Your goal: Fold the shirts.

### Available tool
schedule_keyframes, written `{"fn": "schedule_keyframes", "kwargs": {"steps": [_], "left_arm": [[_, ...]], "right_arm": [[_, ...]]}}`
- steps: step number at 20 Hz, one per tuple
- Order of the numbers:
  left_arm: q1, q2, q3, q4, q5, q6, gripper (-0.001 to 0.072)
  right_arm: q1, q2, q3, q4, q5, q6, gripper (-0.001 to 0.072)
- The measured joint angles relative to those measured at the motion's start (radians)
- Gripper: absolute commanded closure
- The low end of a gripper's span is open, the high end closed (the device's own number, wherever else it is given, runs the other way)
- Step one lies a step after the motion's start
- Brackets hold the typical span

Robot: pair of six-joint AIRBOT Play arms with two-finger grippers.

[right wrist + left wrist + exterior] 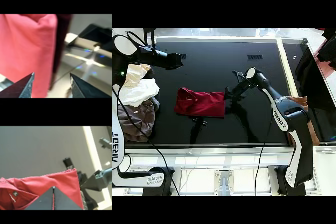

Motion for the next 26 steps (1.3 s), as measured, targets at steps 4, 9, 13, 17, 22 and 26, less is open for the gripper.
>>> {"fn": "schedule_keyframes", "kwargs": {"steps": [4, 9, 13, 17, 22, 26], "left_arm": [[0.000, 0.000, 0.000, 0.000, 0.000, 0.000, 0.0692], [0.000, 0.000, 0.000, 0.000, 0.000, 0.001, 0.0692], [0.000, 0.000, 0.000, 0.000, 0.000, 0.001, 0.0692], [0.000, 0.000, 0.000, 0.018, -0.001, 0.000, 0.0692], [0.000, 0.000, 0.000, 0.046, 0.001, 0.000, 0.0692], [0.000, -0.001, 0.000, 0.050, 0.010, 0.000, 0.0692]], "right_arm": [[0.040, -0.058, 0.000, 0.123, -0.037, -0.022, 0.0179], [0.096, -0.104, 0.002, 0.255, -0.071, -0.074, 0.0687], [0.109, -0.114, 0.048, 0.358, -0.114, -0.128, 0.0700], [0.049, -0.086, 0.148, 0.332, -0.131, -0.144, 0.0701], [-0.170, 0.080, 0.187, 0.162, -0.053, -0.070, 0.0701], [-0.373, 0.237, 0.184, 0.010, 0.085, 0.014, 0.0702]]}}
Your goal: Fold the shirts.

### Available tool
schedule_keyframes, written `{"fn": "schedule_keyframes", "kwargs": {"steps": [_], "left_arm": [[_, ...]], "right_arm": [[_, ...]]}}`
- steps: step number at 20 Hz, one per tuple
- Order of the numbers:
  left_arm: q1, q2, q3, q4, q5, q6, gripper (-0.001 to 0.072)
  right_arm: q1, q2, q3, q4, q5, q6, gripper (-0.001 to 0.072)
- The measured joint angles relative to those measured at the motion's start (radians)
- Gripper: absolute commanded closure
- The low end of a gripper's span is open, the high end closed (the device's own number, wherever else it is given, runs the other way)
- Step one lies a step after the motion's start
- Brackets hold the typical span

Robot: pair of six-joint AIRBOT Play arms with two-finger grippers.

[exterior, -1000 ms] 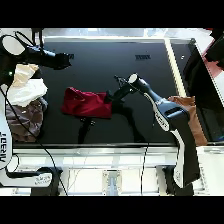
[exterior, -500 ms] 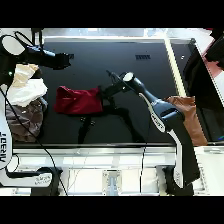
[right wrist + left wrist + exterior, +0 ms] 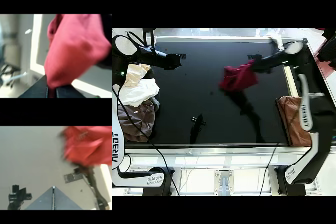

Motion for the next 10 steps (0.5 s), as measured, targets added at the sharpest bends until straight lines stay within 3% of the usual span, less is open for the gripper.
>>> {"fn": "schedule_keyframes", "kwargs": {"steps": [10], "left_arm": [[0.000, 0.000, 0.000, -0.035, 0.005, 0.000, 0.0692]], "right_arm": [[-0.362, 0.260, -0.050, -0.312, 0.342, 0.068, 0.0701]]}}
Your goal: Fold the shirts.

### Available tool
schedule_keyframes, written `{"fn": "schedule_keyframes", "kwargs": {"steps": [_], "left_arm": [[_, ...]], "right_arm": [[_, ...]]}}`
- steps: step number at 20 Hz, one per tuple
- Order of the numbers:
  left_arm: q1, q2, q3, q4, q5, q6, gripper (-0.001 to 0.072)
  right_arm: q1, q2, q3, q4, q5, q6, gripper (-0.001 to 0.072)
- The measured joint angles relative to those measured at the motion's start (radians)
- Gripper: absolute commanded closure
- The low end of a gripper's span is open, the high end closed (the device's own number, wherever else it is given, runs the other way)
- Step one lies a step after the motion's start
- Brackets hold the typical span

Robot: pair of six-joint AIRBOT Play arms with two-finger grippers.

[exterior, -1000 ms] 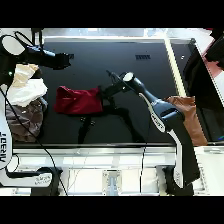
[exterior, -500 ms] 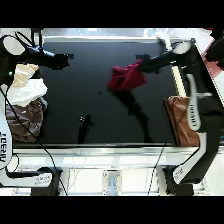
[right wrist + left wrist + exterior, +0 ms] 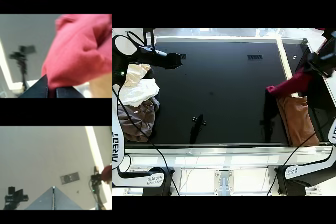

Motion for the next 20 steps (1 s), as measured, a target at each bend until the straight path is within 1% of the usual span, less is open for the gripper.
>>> {"fn": "schedule_keyframes", "kwargs": {"steps": [3, 9, 12, 16, 17, 19, 20], "left_arm": [[0.000, 0.000, 0.000, -0.011, 0.000, 0.000, 0.0692], [0.000, 0.000, 0.000, -0.018, 0.000, 0.000, 0.0692], [0.000, 0.000, 0.000, -0.020, 0.000, 0.000, 0.0692], [0.000, 0.000, 0.000, -0.024, 0.000, 0.000, 0.0692], [0.000, 0.000, 0.000, -0.026, 0.000, 0.000, 0.0692], [0.000, 0.000, 0.000, -0.026, 0.000, 0.000, 0.0692], [0.000, 0.000, 0.000, -0.026, -0.001, 0.000, 0.0692]], "right_arm": [[-0.066, 0.063, -0.024, -0.064, 0.059, -0.002, 0.0702], [-0.156, 0.181, -0.076, -0.159, 0.097, -0.038, 0.0702], [-0.169, 0.212, -0.208, -0.182, 0.098, -0.048, 0.0701], [-0.176, 0.233, -0.474, -0.208, 0.098, -0.051, 0.0698], [-0.177, 0.236, -0.537, -0.219, 0.097, -0.051, 0.0654], [-0.178, 0.242, -0.644, -0.258, 0.103, -0.050, 0.0302], [-0.178, 0.245, -0.677, -0.288, 0.102, -0.049, 0.0220]]}}
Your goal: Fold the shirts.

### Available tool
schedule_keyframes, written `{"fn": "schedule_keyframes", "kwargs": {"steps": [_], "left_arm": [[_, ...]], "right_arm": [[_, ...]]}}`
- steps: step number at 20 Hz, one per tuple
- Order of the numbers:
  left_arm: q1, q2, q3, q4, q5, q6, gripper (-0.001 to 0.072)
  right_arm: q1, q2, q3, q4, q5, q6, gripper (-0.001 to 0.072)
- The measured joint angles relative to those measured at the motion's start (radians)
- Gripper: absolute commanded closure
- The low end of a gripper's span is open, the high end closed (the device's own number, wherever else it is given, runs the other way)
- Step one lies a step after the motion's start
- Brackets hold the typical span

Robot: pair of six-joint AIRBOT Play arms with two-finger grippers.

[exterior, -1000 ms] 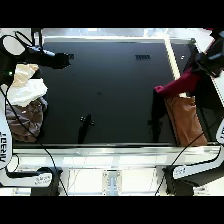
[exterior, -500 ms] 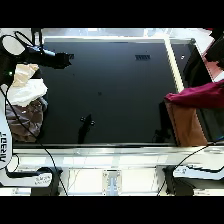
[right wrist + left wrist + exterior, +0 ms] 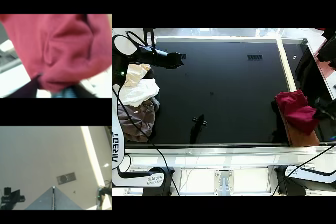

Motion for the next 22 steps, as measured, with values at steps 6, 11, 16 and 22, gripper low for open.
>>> {"fn": "schedule_keyframes", "kwargs": {"steps": [6, 11, 16, 22], "left_arm": [[0.000, 0.000, 0.000, 0.000, 0.000, 0.000, 0.0692], [0.000, -0.005, 0.000, -0.001, 0.005, 0.000, 0.0692], [0.000, -0.036, 0.000, -0.055, 0.010, 0.000, 0.0686], [0.000, -0.055, 0.000, -0.163, 0.011, -0.001, 0.0687]], "right_arm": [[-0.001, 0.045, 0.132, -0.148, 0.002, 0.003, 0.0211], [0.058, 0.055, 0.387, 0.086, -0.092, -0.021, 0.0221], [0.326, 0.047, 0.423, 0.344, -0.340, -0.159, 0.0221], [0.578, 0.003, 0.427, 0.290, -0.447, -0.219, 0.0221]]}}
